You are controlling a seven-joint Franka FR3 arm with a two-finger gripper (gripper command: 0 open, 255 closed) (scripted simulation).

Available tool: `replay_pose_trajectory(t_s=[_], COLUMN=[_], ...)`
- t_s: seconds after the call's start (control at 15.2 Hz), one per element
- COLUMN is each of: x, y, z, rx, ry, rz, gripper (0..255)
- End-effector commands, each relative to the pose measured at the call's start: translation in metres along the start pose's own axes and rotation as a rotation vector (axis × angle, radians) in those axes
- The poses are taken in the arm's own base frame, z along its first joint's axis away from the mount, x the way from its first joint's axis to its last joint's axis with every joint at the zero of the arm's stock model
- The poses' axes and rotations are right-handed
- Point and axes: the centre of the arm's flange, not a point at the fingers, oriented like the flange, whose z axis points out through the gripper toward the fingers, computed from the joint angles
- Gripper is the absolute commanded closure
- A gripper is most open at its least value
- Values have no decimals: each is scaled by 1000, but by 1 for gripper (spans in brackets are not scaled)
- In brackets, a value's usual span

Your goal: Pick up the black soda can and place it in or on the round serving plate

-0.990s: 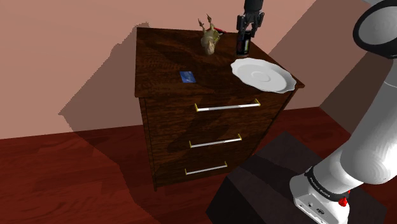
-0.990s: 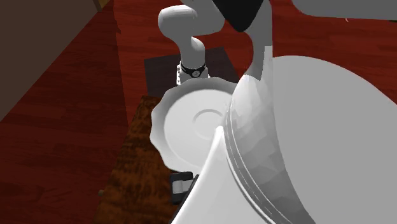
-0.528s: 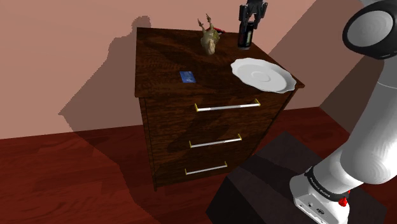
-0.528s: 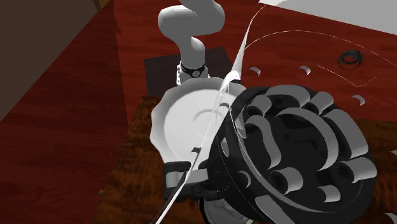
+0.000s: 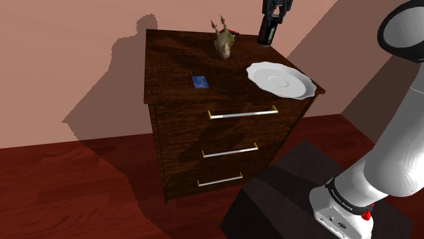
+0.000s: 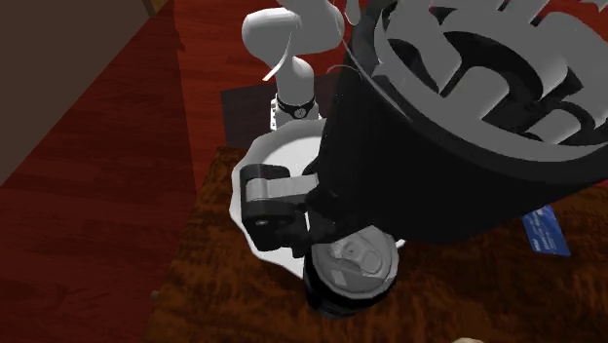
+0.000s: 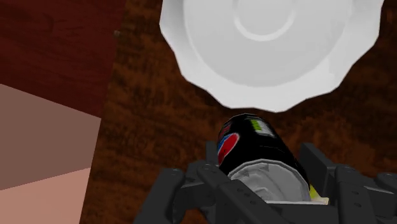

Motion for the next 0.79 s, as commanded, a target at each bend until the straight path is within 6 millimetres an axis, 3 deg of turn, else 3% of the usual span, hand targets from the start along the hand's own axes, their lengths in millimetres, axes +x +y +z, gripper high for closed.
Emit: replay_pose_trajectory(t_s=[0.0, 0.73], x=[-26, -170], y=[-3, -19], z=[-1, -16], rx=[0, 0], ry=[1, 1], rz=[0, 0], gripper=[255, 255])
